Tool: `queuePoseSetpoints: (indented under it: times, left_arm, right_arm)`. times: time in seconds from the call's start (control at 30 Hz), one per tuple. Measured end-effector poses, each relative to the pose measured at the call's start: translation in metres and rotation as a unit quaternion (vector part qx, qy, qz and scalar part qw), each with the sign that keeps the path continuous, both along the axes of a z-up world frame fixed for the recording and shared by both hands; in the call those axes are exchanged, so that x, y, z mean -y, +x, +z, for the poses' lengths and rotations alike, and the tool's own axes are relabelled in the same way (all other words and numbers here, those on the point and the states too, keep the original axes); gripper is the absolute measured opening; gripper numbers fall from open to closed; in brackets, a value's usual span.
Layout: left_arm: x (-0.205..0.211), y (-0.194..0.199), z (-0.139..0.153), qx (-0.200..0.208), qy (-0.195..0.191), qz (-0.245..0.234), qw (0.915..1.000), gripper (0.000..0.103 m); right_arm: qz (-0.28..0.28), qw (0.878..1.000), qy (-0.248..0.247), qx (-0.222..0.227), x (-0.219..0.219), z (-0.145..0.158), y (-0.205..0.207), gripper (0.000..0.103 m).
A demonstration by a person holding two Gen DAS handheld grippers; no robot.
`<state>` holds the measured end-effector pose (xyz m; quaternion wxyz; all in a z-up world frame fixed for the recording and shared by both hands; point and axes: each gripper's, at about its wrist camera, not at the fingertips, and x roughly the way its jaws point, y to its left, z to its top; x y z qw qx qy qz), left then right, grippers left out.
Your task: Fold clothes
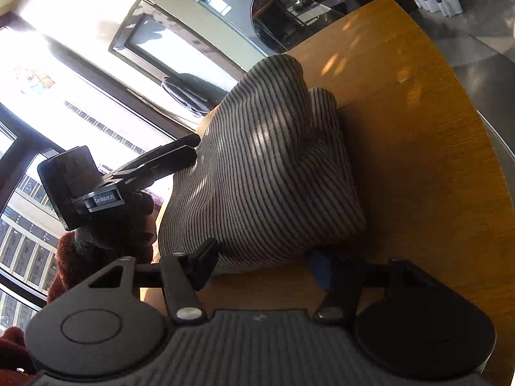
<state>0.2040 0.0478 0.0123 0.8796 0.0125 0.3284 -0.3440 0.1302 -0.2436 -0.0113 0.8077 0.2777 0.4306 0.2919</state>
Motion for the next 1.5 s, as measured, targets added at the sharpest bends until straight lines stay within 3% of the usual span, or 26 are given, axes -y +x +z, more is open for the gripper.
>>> queuePoseSetpoints:
  times: [0.07,0.13,0.23,0.37,0.43,0.5,0.57,0.67,0.77,0.8,0.83,0.87,0.93,1.0,1.03,1.13,1.17,1.23,1.27,1.3,1.37,1.4,1.5]
  left_arm:
    - [-0.008,0.011,-0.019,-0.046,-0.007,0.013,0.9988,0.101]
    - [-0.014,0.012,-0.027,-0.082,-0.041,0.031,0.9953,0.102]
    - [-0.002,-0.005,-0.025,-0.092,-0.052,0.039,0.9936,0.103]
    - [0.024,-0.039,-0.026,-0.101,-0.061,-0.01,0.993,0.103]
    - [0.037,-0.055,-0.029,-0.125,-0.092,-0.055,0.9864,0.103]
    - [0.047,-0.067,-0.027,-0.128,-0.107,-0.087,0.9822,0.103]
    - [0.049,-0.077,-0.019,-0.103,-0.102,-0.096,0.9848,0.103]
    - [0.03,-0.077,-0.005,-0.062,-0.097,-0.051,0.9921,0.103]
    - [-0.004,-0.064,-0.002,-0.05,-0.107,0.071,0.9905,0.102]
    - [-0.019,-0.057,-0.003,-0.055,-0.113,0.127,0.984,0.1]
    - [-0.032,-0.051,-0.004,-0.061,-0.121,0.172,0.9759,0.089]
    - [-0.039,-0.045,-0.006,-0.069,-0.129,0.191,0.9705,0.07]
    - [-0.042,-0.038,-0.012,-0.088,-0.141,0.202,0.9653,0.058]
    - [-0.044,-0.032,-0.018,-0.105,-0.149,0.206,0.9613,0.057]
    - [-0.04,-0.031,-0.02,-0.11,-0.147,0.198,0.9627,0.054]
    - [-0.03,-0.028,-0.026,-0.123,-0.153,0.173,0.9651,0.049]
    - [-0.027,-0.028,-0.029,-0.13,-0.158,0.165,0.9648,0.047]
    - [-0.018,-0.033,-0.037,-0.147,-0.17,0.152,0.9626,0.043]
    - [-0.012,-0.033,-0.042,-0.155,-0.173,0.146,0.9616,0.039]
    - [-0.007,-0.034,-0.046,-0.163,-0.177,0.14,0.9605,0.037]
    - [0.0,-0.034,-0.051,-0.169,-0.181,0.132,0.9599,0.036]
    - [0.002,-0.033,-0.052,-0.169,-0.181,0.13,0.9601,0.036]
    - [0.007,-0.031,-0.056,-0.178,-0.184,0.125,0.9588,0.036]
  right_arm:
    - [-0.018,0.999,-0.022,0.018,0.002,0.005,0.018,0.059]
    - [-0.035,0.998,-0.044,0.036,0.003,0.01,0.037,0.06]
    - [-0.045,0.991,-0.104,0.078,-0.009,0.017,0.063,0.062]
    - [-0.036,0.956,-0.228,0.181,-0.04,0.033,0.079,0.063]
    - [-0.034,0.936,-0.278,0.215,-0.052,0.045,0.083,0.063]
    - [-0.03,0.925,-0.291,0.242,-0.064,0.063,0.08,0.063]
    - [-0.027,0.914,-0.296,0.274,-0.07,0.075,0.062,0.066]
    - [-0.021,0.893,-0.307,0.329,-0.079,0.091,0.028,0.068]
    - [-0.002,0.886,-0.312,0.344,-0.096,0.077,0.002,0.068]
    - [0.004,0.884,-0.313,0.348,-0.102,0.072,-0.006,0.068]
    - [0.011,0.881,-0.315,0.353,-0.108,0.068,-0.015,0.068]
    - [0.017,0.879,-0.316,0.357,-0.114,0.062,-0.023,0.068]
    - [0.028,0.878,-0.324,0.35,-0.128,0.046,-0.026,0.068]
    - [0.031,0.872,-0.347,0.345,-0.14,0.033,-0.023,0.068]
    - [0.024,0.862,-0.368,0.349,-0.143,0.027,-0.02,0.068]
    - [0.005,0.865,-0.377,0.331,-0.134,0.024,-0.008,0.069]
    - [0.005,0.861,-0.384,0.333,-0.131,0.023,-0.006,0.069]
    - [0.008,0.85,-0.399,0.343,-0.126,0.021,-0.007,0.055]
    - [0.007,0.853,-0.393,0.343,-0.122,0.022,-0.008,0.037]
    - [0.001,0.871,-0.362,0.331,-0.113,0.029,-0.005,0.028]
    - [-0.017,0.907,-0.284,0.31,-0.09,0.05,0.001,0.023]
    - [-0.026,0.918,-0.25,0.308,-0.08,0.062,0.003,0.022]
    - [-0.013,0.933,-0.184,0.309,-0.064,0.092,0.0,0.022]
